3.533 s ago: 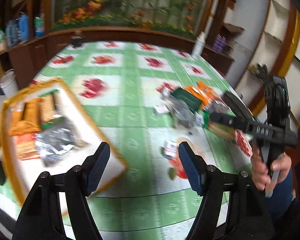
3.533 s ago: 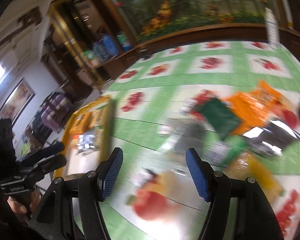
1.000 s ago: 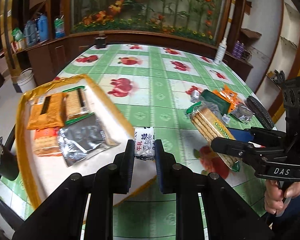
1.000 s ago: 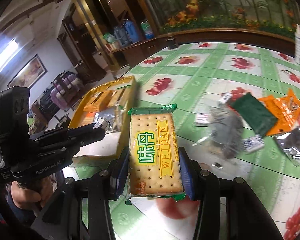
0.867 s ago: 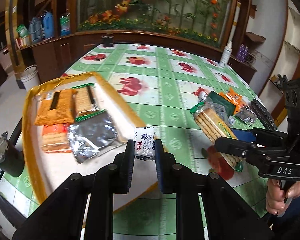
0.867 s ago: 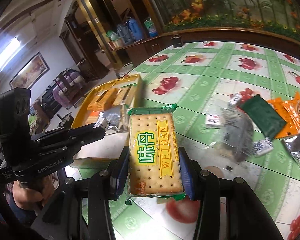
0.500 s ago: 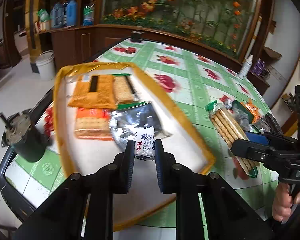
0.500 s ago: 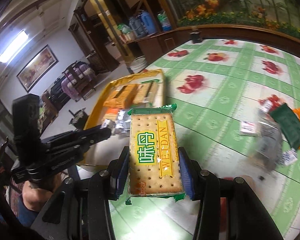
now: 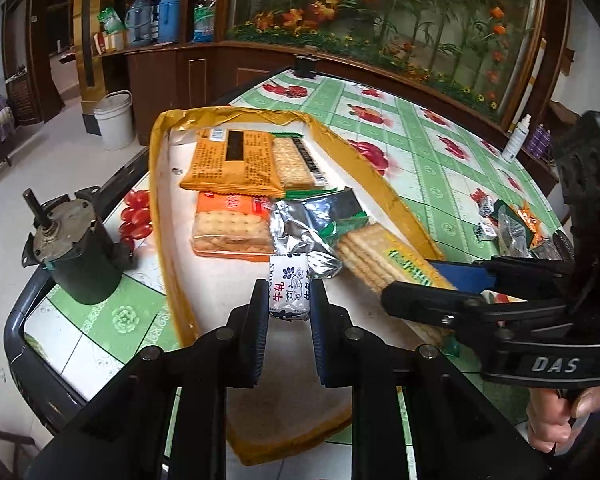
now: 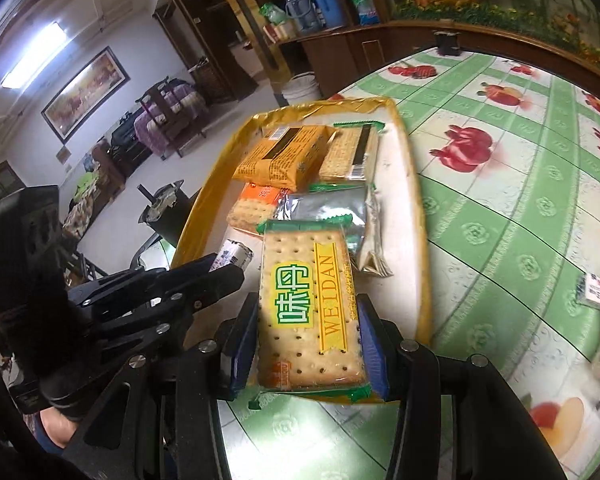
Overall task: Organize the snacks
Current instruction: 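Carry the candy box and WEIDAN pack over the tray with both tools, then open both tools to drop the candy box and WEIDAN pack into the tray, then grasp the clear plastic bag with the left tool while the right tool returns to the table, then grasp the small white blue-patterned box with the right tool, then carry the plastic bag and white box over the tray with both tools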
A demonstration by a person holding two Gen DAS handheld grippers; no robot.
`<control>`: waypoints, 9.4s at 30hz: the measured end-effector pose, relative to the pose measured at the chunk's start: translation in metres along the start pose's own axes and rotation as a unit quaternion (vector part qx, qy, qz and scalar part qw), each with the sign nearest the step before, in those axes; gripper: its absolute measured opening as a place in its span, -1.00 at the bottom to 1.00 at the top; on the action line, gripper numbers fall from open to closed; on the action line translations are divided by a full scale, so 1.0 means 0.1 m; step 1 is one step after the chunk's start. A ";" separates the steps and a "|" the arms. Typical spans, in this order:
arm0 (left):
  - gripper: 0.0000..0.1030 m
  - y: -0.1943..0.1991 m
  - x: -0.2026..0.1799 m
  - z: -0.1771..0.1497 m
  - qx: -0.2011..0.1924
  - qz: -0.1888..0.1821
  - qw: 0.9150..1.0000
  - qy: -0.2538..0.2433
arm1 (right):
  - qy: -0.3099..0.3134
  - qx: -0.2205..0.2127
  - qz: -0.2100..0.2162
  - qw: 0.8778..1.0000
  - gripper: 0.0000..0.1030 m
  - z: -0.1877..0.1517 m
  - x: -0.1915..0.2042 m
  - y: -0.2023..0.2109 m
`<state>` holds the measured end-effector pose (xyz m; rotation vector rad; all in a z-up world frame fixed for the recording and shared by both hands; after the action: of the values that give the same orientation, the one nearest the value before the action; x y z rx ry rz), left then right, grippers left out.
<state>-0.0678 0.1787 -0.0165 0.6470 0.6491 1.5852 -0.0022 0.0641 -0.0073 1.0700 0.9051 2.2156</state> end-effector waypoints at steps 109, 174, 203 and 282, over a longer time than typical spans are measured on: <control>0.19 0.40 -0.23 0.12 -0.040 0.080 0.994 -0.059 | -0.019 -0.129 0.003 0.991 0.02 0.12 -0.20 0.72; -0.09 -0.56 -2.28 0.40 0.073 -0.165 0.971 -0.159 | -0.323 -0.143 -0.082 0.932 0.10 -0.14 -2.67 1.53; -0.13 -0.48 -2.21 0.31 0.037 -0.146 0.974 -0.171 | -0.143 -0.142 -0.247 0.948 -0.31 -0.07 -2.32 1.21; -0.23 -0.31 -2.23 0.37 0.014 -0.131 0.973 -0.188 | -0.173 -0.181 -0.164 0.954 -0.31 -0.07 -2.14 1.49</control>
<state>0.0025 -0.0387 -0.0235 0.8213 0.4514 1.1692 0.0878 -0.1804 -0.0008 1.0029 0.4597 1.7568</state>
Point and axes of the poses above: each gripper's, at about its wrist camera, not at the fingertips, and y roughly against the way its jaws point, x to its left, z to its top, the point moved 6 cm from there along -y, roughly the way its jaws point, and after that the axes turned 15 degrees about -y, right-handed, at the moved point
